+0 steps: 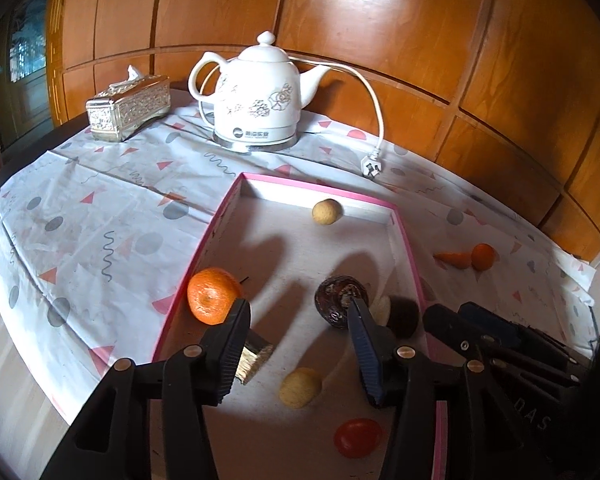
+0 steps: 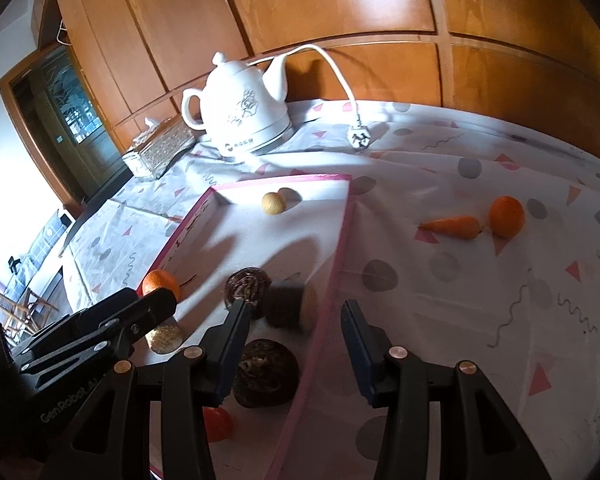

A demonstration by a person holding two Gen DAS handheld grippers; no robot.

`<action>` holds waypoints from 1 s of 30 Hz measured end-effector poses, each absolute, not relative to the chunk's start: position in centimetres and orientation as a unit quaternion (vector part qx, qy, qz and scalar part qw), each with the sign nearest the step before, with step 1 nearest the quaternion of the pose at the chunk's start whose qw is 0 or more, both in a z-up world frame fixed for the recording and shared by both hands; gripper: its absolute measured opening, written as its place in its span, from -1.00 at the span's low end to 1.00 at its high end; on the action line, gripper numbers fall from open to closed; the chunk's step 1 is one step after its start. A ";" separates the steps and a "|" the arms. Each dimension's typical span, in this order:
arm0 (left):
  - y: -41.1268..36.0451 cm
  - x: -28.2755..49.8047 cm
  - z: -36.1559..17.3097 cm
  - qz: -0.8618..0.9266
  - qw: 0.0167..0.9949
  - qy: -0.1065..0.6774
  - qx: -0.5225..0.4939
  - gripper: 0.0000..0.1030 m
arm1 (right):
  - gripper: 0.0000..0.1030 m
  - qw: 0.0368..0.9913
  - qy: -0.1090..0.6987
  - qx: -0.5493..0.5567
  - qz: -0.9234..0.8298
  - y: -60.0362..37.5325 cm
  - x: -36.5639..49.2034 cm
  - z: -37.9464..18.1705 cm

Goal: Organize fruits
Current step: 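Close the right tool on the orange while the left tool moves toward the carrot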

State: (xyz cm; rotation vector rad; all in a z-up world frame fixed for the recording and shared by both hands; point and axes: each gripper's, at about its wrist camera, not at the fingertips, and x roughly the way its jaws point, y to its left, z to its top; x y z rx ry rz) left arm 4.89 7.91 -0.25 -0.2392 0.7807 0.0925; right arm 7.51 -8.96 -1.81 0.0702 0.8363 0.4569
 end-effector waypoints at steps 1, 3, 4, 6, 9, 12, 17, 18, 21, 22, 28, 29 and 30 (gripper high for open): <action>7.7 4.9 -0.2 0.044 0.917 0.379 -0.115 0.02 | -0.07 0.890 0.401 0.035 0.216 -9.2 7.5 -1.7; 7.5 4.9 -0.2 0.041 0.917 0.380 -0.113 0.03 | -0.07 0.891 0.400 0.038 0.211 -9.7 7.4 -1.7; 7.3 4.9 -0.2 0.039 0.917 0.381 -0.111 0.03 | -0.07 0.892 0.400 0.039 0.207 -10.0 7.5 -1.8; 6.8 4.9 -0.2 0.035 0.917 0.384 -0.105 0.03 | -0.07 0.893 0.400 0.043 0.200 -10.6 7.5 -1.8; 6.2 4.9 -0.3 0.030 0.917 0.386 -0.098 0.03 | -0.07 0.895 0.401 0.050 0.190 -11.5 7.6 -1.9; 5.7 4.9 -0.4 0.025 0.917 0.387 -0.093 0.03 | -0.07 0.897 0.400 0.054 0.182 -12.2 7.7 -2.0; 4.4 5.2 -0.3 0.014 0.918 0.389 -0.077 0.03 | -0.07 0.901 0.397 0.054 0.166 -13.4 8.0 -2.0; 4.2 5.2 -0.3 0.012 0.918 0.390 -0.075 0.03 | -0.07 0.902 0.397 0.054 0.162 -13.8 8.0 -2.0; 3.4 5.5 -0.4 0.005 0.917 0.392 -0.067 0.03 | -0.07 0.903 0.396 0.057 0.153 -14.6 8.2 -2.1; 3.2 5.5 -0.4 0.003 0.917 0.393 -0.065 0.03 | -0.07 0.904 0.396 0.058 0.150 -14.9 8.3 -2.1; 2.0 6.1 -0.3 -0.008 0.917 0.395 -0.052 0.03 | -0.07 0.906 0.397 0.067 0.131 -16.8 8.9 -2.4; 1.7 6.2 -0.2 -0.011 0.917 0.395 -0.048 0.03 | -0.07 0.906 0.397 0.069 0.128 -17.0 9.0 -2.5; 1.4 6.3 -0.2 -0.013 0.917 0.395 -0.046 0.03 | -0.07 0.907 0.397 0.070 0.125 -17.4 9.0 -2.5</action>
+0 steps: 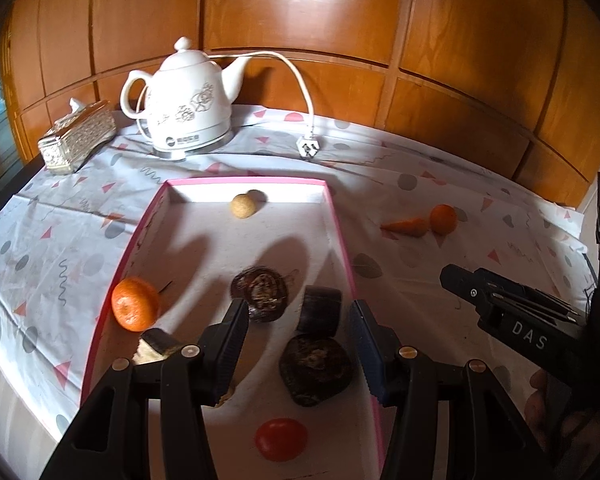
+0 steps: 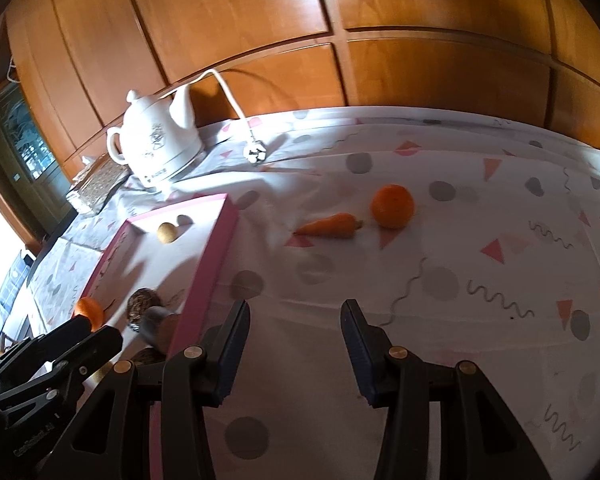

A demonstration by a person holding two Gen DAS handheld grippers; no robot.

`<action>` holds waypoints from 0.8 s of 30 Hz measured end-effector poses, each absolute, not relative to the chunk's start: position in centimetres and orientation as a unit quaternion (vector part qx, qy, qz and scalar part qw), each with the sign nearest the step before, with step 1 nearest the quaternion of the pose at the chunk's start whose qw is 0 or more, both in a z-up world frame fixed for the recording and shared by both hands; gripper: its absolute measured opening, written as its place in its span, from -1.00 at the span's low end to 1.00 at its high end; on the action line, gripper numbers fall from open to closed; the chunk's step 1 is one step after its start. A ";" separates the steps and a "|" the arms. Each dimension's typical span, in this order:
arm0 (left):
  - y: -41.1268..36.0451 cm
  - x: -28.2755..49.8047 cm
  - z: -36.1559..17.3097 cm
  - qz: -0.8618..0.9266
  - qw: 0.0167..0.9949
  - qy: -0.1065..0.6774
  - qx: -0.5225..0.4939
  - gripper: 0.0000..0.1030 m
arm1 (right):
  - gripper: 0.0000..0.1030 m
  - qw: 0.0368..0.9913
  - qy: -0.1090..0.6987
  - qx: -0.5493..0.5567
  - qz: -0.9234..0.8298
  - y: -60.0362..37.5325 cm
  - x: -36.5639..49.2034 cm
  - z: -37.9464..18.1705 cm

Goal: Organize fruits
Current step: 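Close the right tool on the orange while the left tool moves toward the carrot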

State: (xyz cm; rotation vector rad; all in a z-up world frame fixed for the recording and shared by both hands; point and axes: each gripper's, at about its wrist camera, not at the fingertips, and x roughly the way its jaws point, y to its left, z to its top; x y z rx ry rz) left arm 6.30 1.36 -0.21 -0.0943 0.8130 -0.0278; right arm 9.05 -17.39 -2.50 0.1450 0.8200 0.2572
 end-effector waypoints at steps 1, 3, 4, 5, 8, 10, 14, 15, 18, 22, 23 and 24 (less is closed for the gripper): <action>1.1 6.4 -0.2 -0.016 0.917 0.395 -0.044 0.03 | -0.07 0.907 0.397 0.071 0.122 -17.7 9.2 -2.5; 0.6 6.7 -0.1 -0.020 0.917 0.396 -0.040 0.03 | -0.07 0.908 0.396 0.074 0.115 -18.4 9.4 -2.5; 0.3 6.8 -0.1 -0.023 0.917 0.396 -0.038 0.03 | -0.07 0.908 0.396 0.075 0.112 -18.7 9.5 -2.5; 0.0 6.9 -0.1 -0.025 0.917 0.397 -0.036 0.03 | -0.07 0.909 0.395 0.077 0.108 -19.0 9.7 -2.5; -0.8 7.3 -0.2 -0.031 0.917 0.398 -0.026 0.03 | -0.07 0.910 0.393 0.081 0.099 -19.9 10.1 -2.5; -1.3 7.5 -0.3 -0.034 0.916 0.400 -0.022 0.03 | -0.07 0.911 0.393 0.083 0.092 -20.5 10.5 -2.6; -2.2 8.3 -0.5 -0.038 0.914 0.404 -0.014 0.03 | -0.07 0.912 0.392 0.085 0.081 -21.6 11.3 -2.7; -2.4 8.5 -0.6 -0.040 0.913 0.406 -0.013 0.03 | -0.07 0.913 0.392 0.085 0.077 -21.8 11.6 -2.8; -3.1 9.1 -0.8 -0.042 0.911 0.409 -0.006 0.03 | -0.07 0.914 0.391 0.086 0.071 -22.4 12.3 -2.9; -3.9 9.8 -1.1 -0.051 0.909 0.414 -0.003 0.03 | -0.07 0.915 0.390 0.084 0.063 -22.9 13.4 -3.1; -4.1 10.0 -1.1 -0.054 0.908 0.415 -0.003 0.03 | -0.07 0.915 0.390 0.083 0.061 -23.0 13.7 -3.1; -4.3 10.2 -1.1 -0.056 0.908 0.416 -0.003 0.03 | -0.07 0.916 0.389 0.083 0.060 -23.1 14.0 -3.1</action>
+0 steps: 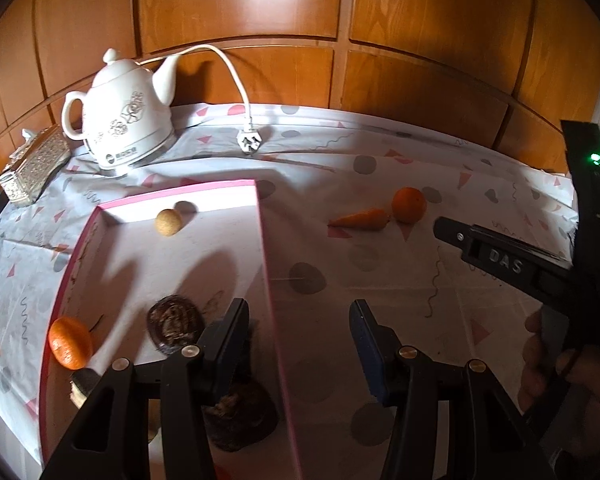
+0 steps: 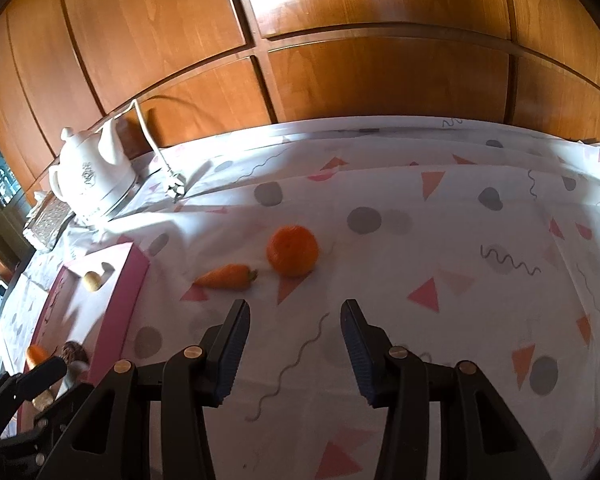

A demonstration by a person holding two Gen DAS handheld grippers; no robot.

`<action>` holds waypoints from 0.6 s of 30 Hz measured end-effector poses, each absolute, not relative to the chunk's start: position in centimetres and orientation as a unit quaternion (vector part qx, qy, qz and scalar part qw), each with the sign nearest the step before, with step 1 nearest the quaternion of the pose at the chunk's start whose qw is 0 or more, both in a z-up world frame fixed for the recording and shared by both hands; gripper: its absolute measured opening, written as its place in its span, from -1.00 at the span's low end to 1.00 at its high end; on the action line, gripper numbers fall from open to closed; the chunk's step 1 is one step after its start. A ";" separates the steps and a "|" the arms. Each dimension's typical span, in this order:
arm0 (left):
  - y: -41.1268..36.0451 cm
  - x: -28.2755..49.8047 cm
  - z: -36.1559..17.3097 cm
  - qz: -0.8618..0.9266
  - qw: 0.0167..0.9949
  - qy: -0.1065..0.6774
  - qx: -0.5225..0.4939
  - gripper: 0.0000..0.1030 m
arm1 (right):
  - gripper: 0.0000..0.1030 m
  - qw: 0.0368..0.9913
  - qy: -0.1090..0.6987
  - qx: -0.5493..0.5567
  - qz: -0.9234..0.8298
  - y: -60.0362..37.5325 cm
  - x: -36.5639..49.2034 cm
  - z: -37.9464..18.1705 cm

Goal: Organize fruits
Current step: 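Close the right tool on the orange while the left tool moves toward the carrot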

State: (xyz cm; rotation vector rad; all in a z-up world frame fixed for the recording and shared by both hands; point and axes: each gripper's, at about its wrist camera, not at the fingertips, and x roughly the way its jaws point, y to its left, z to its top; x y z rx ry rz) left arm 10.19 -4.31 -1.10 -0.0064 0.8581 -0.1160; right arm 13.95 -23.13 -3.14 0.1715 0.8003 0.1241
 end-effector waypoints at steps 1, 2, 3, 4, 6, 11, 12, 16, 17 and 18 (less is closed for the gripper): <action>-4.4 10.3 -1.1 -0.058 0.908 0.416 -0.003 0.03 | -0.07 0.916 0.389 0.083 0.059 -23.2 14.3 -3.2; -4.6 10.5 -1.1 -0.061 0.907 0.416 -0.002 0.03 | -0.07 0.916 0.388 0.084 0.059 -23.3 14.6 -3.2; -4.8 10.7 -1.1 -0.062 0.907 0.416 -0.002 0.03 | -0.07 0.916 0.388 0.084 0.058 -23.4 14.9 -3.2; -4.9 10.8 -1.2 -0.064 0.907 0.417 -0.002 0.03 | -0.07 0.916 0.387 0.084 0.057 -23.5 15.3 -3.2; -5.2 11.3 -1.2 -0.068 0.906 0.419 -0.003 0.03 | -0.07 0.916 0.388 0.084 0.055 -23.6 16.2 -3.3; -5.5 12.4 -1.3 -0.071 0.902 0.425 -0.008 0.03 | -0.07 0.911 0.399 0.084 0.058 -23.4 18.6 -4.0; -5.5 12.7 -1.3 -0.072 0.901 0.427 -0.011 0.03 | -0.07 0.910 0.402 0.085 0.059 -23.4 19.0 -4.2; -5.8 13.5 -1.4 -0.073 0.899 0.432 -0.013 0.03 | -0.07 0.901 0.419 0.088 0.065 -22.9 20.7 -5.1; -5.9 13.8 -1.4 -0.074 0.898 0.434 -0.014 0.03 | -0.07 0.901 0.418 0.088 0.071 -22.7 21.0 -5.3; -6.0 13.9 -1.5 -0.075 0.897 0.435 -0.014 0.03 | -0.07 0.901 0.420 0.085 0.074 -22.5 21.2 -5.4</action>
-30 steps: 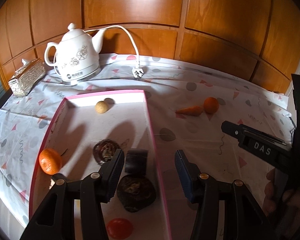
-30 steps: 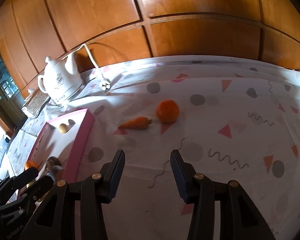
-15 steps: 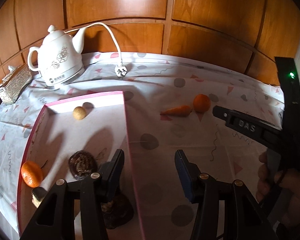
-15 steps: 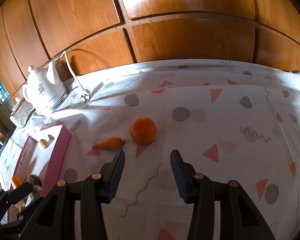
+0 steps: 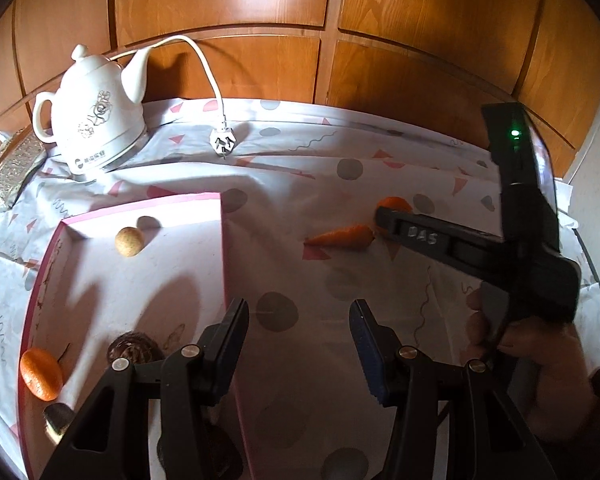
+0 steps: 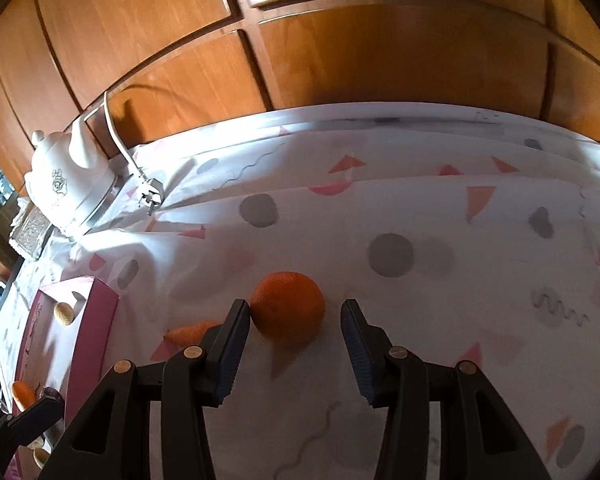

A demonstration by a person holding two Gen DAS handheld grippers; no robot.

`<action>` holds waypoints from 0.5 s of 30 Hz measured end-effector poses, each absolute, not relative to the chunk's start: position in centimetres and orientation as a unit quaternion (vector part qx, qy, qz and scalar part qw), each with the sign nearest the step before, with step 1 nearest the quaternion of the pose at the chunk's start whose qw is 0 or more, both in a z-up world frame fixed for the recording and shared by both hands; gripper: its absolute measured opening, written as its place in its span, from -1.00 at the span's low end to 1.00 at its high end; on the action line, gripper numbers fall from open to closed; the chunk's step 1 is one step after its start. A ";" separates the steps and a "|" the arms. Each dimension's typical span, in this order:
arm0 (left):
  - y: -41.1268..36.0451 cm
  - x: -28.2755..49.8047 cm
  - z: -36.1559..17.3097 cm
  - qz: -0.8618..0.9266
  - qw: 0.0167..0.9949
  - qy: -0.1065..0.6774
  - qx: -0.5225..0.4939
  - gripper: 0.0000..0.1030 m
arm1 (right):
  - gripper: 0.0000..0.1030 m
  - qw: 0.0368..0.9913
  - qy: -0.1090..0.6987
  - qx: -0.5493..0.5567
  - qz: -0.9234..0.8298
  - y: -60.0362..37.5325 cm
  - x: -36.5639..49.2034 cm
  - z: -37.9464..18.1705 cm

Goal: Organize fruits
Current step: 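Close the right tool on the orange while the left tool moves toward the carrot, then close the left tool on the carrot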

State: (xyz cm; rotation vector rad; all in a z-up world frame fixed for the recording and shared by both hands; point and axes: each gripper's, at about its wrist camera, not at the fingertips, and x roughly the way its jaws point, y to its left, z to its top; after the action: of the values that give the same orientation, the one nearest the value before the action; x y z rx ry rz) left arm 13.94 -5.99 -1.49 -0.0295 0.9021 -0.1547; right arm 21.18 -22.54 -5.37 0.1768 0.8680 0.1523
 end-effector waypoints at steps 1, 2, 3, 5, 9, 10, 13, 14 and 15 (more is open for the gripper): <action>-6.1 14.1 -1.5 -0.075 0.896 0.437 -0.014 0.03 | -0.11 0.900 0.420 0.084 0.077 -22.4 21.4 -5.5; -6.1 14.3 -1.6 -0.075 0.895 0.439 -0.015 0.03 | -0.25 0.901 0.418 0.084 0.082 -22.3 21.4 -5.5; -6.2 14.5 -1.7 -0.076 0.894 0.442 -0.017 0.03 | -0.25 0.903 0.415 0.075 0.081 -22.0 21.3 -5.4; -6.4 14.9 -1.8 -0.078 0.892 0.446 -0.018 0.03 | -0.26 0.905 0.414 0.064 0.074 -22.0 21.1 -5.3; -7.0 15.7 -1.9 -0.080 0.888 0.452 -0.016 0.03 | -0.26 0.903 0.419 0.070 0.059 -23.4 20.3 -5.2; -7.2 15.9 -2.0 -0.081 0.887 0.454 -0.016 0.03 | -0.26 0.902 0.421 0.076 0.057 -24.0 20.0 -5.2; -7.8 16.7 -2.1 -0.084 0.884 0.459 -0.016 0.03 | -0.26 0.898 0.427 0.091 0.049 -25.5 19.1 -5.2; -8.1 17.1 -2.2 -0.087 0.882 0.462 -0.017 0.03 | -0.26 0.898 0.428 0.094 0.046 -26.0 18.8 -5.2; -8.4 17.3 -2.2 -0.089 0.881 0.464 -0.017 0.03 | -0.26 0.897 0.429 0.097 0.043 -26.4 18.5 -5.2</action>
State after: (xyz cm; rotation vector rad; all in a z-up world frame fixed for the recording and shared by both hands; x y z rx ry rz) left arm 17.30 -8.40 -2.19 -0.0347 0.9658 -0.1844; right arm 18.54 -26.36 -5.18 0.2005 0.8879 0.0888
